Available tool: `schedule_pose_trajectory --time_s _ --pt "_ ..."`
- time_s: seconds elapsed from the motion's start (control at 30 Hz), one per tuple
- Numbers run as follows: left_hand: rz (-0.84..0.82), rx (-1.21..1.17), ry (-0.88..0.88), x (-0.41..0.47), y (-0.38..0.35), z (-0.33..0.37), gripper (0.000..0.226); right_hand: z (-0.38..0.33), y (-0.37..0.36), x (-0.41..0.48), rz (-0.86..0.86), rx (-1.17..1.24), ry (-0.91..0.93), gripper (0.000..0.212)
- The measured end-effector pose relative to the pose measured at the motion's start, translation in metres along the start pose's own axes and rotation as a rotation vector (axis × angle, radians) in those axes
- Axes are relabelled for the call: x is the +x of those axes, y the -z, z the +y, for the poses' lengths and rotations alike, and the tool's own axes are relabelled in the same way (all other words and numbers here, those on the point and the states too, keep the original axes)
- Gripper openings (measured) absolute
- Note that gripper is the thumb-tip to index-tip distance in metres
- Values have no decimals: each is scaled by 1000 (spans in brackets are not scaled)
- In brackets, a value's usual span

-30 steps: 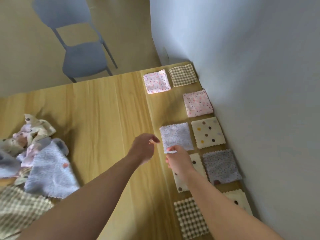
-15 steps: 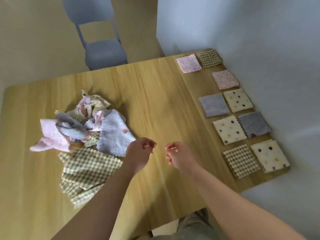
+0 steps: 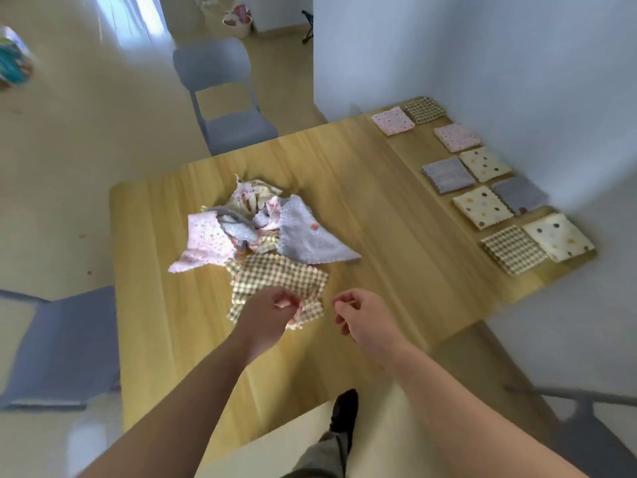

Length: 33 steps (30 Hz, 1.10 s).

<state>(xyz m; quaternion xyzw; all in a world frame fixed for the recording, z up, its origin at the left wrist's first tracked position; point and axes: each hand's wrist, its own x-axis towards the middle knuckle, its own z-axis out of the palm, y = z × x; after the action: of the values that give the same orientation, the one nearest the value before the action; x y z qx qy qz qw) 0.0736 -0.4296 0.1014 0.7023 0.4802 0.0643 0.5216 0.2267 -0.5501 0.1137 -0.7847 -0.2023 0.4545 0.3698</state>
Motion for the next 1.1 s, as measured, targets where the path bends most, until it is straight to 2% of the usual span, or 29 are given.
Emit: schedule_pose_trajectory --time_s 0.17,0.23,0.6,0.8,1.0,1.1 --pt "-92 41 31 -50 37 -27 20 7 -55 -60 52 121 -45 13" --pt "-134 79 -16 -59 60 -38 23 1 -84 -81 89 167 -46 13" --pt "-335 230 -261 -17 207 -127 22 -49 -268 -98 367 225 -56 14" --pt "-323 268 -272 1 292 -142 26 -96 -330 -119 381 280 -42 14" --pt "-265 255 -262 19 335 -153 24 -118 -351 -101 387 272 -17 17" --pt "-287 280 -267 36 348 -150 23 -132 -362 -81 369 281 -37 16"
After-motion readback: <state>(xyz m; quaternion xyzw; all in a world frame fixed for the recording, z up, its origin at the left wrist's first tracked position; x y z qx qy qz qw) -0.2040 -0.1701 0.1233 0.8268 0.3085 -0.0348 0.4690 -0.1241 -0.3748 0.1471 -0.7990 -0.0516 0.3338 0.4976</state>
